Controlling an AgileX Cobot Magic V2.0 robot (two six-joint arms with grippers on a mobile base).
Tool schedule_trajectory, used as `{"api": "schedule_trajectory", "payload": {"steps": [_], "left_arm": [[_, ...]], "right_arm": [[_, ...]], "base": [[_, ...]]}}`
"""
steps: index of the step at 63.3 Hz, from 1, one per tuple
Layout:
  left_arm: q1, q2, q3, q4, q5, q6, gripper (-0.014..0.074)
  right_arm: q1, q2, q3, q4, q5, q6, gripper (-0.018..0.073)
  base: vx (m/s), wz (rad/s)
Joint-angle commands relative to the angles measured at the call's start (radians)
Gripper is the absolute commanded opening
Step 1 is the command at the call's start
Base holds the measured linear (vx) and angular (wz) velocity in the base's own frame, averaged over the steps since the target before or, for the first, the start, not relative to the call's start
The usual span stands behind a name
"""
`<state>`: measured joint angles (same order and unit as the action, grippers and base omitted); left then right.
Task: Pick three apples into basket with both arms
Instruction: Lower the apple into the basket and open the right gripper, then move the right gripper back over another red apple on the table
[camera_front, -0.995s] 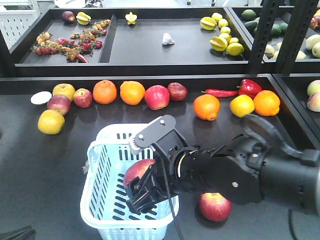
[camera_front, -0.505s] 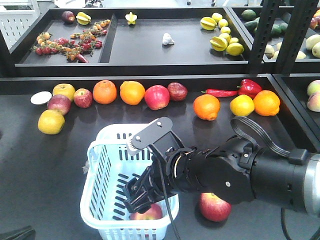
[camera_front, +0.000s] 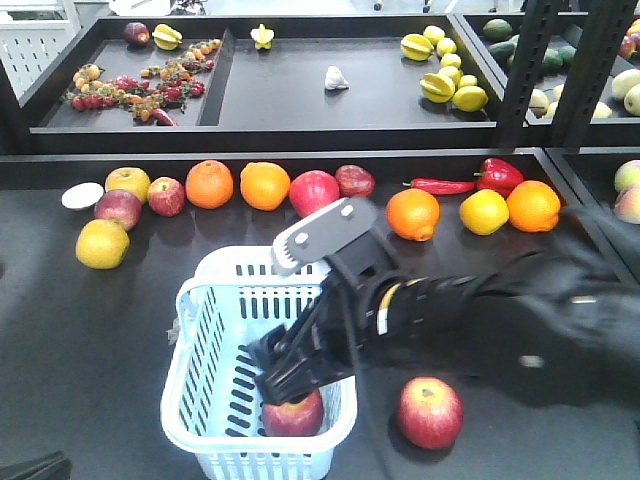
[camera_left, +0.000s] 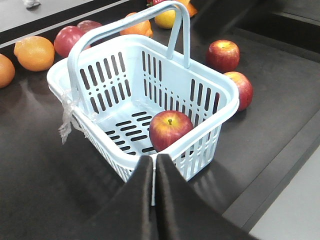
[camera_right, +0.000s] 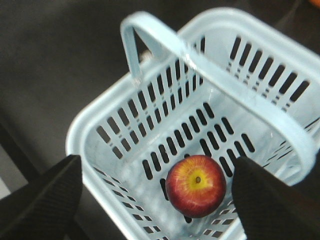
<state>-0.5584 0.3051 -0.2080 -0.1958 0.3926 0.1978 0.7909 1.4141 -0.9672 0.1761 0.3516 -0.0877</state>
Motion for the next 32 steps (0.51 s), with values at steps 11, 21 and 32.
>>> {"api": "schedule_trajectory", "payload": {"steps": [11,21,32], "left_arm": [[-0.002,0.007,-0.029,-0.015,-0.068,-0.008,-0.0006],[-0.002,0.007,-0.029,-0.015,-0.068,-0.008,-0.0006],[-0.002,0.007,-0.029,-0.015,-0.068,-0.008,-0.0006]], "right_arm": [[-0.003,-0.219,-0.031,-0.012,0.029,-0.002,0.0540],[-0.017,-0.273,-0.031,-0.176,0.080,0.136,0.0499],[-0.149,-0.279,-0.031,-0.338,0.229,0.352,0.0423]], "base": [[0.00,0.00],[0.00,0.00],[0.00,0.00]]}}
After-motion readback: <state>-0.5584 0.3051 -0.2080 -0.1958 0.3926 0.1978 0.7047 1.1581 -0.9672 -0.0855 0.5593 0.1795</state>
